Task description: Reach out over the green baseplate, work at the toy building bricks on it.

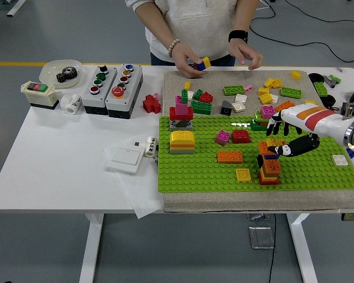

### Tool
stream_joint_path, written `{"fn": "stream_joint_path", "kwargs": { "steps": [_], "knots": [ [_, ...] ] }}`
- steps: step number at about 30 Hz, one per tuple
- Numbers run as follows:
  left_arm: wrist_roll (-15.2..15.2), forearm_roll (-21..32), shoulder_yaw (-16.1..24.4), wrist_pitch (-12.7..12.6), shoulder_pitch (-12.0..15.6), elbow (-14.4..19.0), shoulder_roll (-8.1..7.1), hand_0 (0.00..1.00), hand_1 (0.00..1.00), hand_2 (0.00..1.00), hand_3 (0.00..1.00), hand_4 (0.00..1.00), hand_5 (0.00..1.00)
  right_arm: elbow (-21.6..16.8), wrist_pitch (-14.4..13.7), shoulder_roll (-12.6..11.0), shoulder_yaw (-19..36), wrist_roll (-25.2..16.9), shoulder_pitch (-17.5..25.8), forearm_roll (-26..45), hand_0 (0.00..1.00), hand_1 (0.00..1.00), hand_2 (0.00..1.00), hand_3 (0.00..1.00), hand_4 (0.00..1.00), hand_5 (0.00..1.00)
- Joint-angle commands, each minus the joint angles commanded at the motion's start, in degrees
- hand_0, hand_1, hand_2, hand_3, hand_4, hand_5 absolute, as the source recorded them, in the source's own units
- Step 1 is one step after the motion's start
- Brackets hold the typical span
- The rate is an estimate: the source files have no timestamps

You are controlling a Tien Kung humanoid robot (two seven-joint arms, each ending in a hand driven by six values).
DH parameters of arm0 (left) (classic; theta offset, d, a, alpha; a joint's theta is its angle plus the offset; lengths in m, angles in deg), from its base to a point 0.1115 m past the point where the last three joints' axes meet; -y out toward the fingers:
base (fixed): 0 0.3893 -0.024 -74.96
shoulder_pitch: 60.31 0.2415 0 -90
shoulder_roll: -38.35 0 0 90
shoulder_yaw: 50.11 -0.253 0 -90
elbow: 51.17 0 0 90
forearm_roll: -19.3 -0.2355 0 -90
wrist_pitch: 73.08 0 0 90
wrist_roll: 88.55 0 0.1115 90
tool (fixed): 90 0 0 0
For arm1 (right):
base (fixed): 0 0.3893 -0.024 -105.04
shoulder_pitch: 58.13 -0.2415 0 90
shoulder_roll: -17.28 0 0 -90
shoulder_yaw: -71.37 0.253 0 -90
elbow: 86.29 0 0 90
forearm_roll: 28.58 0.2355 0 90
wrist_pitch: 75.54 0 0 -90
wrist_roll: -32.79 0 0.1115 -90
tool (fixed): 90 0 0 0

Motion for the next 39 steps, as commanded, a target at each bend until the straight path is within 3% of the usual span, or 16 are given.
{"fn": "stream_joint_path", "kwargs": {
  "steps": [4,5,7,10,11,20,30,39],
  "knots": [
    [0.1,-0.3,0.1,0.1,0.1,0.0,-0.06,0.549,0.622,0.686,0.613,0.650,0.724,-2.6,-1.8,-0.1,2.9,-0.7,2.0,-0.3,0.321,0.471,0.600,0.613,0.770,0.432],
    [0.1,-0.4,0.1,0.1,0.1,0.0,-0.08,0.549,0.622,0.686,0.613,0.649,0.723,-3.0,-2.4,-0.1,3.3,-1.1,2.4,-1.0,0.381,0.507,0.621,0.601,0.772,0.438],
    [0.1,-0.6,0.2,0.1,0.2,0.0,-0.13,0.549,0.622,0.686,0.613,0.649,0.723,-4.6,-4.6,-0.2,4.3,-2.6,3.8,-4.7,0.381,0.507,0.621,0.601,0.772,0.438],
    [0.2,-0.7,0.2,0.2,0.2,0.0,-0.13,0.549,0.622,0.686,0.613,0.649,0.723,-5.8,-5.5,-0.1,5.4,-4.0,5.5,-9.6,0.381,0.507,0.621,0.601,0.772,0.438],
    [0.2,-0.6,0.2,0.1,0.2,0.0,-0.12,0.550,0.621,0.685,0.613,0.649,0.723,-6.3,-5.8,0.0,6.1,-4.6,6.5,-11.1,0.573,0.620,0.701,0.575,0.749,0.469],
    [0.2,-0.2,-0.1,0.0,0.2,0.0,-0.04,0.547,0.621,0.683,0.613,0.648,0.724,-7.0,-6.9,0.4,8.0,-6.2,9.6,-13.0,0.588,0.627,0.697,0.568,0.742,0.469],
    [0.2,0.0,-0.2,-0.1,0.0,0.0,0.00,0.548,0.621,0.683,0.611,0.648,0.726,-4.0,-7.0,1.3,8.5,-6.4,10.7,-14.7,0.613,0.624,0.684,0.575,0.753,0.467],
    [0.2,0.0,-0.1,-0.2,-0.1,0.1,0.02,0.549,0.621,0.683,0.612,0.647,0.726,-3.5,-7.2,1.3,9.7,-6.6,11.9,-14.9,0.612,0.619,0.679,0.570,0.747,0.474]
  ]
}}
